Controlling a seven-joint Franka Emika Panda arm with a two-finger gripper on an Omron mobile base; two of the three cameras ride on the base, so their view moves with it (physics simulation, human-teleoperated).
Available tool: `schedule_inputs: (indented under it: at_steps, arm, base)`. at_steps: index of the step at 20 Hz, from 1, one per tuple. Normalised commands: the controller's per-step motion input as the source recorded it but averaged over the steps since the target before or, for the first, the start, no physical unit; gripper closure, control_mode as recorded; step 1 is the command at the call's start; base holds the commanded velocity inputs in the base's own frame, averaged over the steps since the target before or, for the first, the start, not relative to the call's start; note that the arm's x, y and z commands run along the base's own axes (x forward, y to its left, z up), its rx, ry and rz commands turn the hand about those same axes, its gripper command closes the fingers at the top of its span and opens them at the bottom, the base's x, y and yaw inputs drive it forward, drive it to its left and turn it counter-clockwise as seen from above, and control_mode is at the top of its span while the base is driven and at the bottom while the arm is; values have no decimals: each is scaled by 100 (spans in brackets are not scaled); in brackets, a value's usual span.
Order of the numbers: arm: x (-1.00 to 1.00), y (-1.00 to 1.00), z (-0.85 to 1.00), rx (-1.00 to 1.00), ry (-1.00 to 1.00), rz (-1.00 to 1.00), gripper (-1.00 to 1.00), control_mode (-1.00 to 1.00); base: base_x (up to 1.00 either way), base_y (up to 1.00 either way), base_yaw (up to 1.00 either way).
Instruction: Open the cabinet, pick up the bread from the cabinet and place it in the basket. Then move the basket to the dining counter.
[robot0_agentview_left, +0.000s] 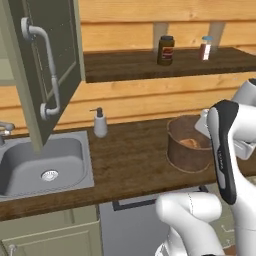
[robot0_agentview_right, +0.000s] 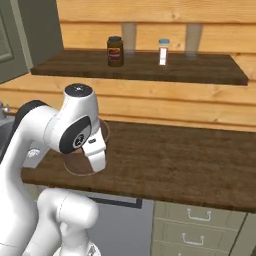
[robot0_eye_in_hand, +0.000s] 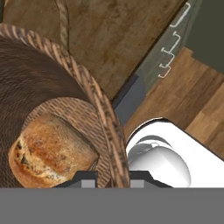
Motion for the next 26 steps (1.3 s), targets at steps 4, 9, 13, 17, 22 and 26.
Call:
schedule_inputs:
  at_steps: [4,9,13,17,22,26]
  arm:
    - [0,0,0,0,0,0,100,100]
    - [0,0,0,0,0,0,100,100]
    - [0,0,0,0,0,0,100,100]
    - [0,0,0,0,0,0,100,100]
    - [0,0,0,0,0,0,100,100]
    - [0,0,0,0,0,0,100,100]
  base:
    - [-38,-38,-42]
    - [-48,-25,-71]
    - [-2,-8,-93]
    - [0,-12,-97]
    - [0,-21,-96]
    - [0,-44,-90]
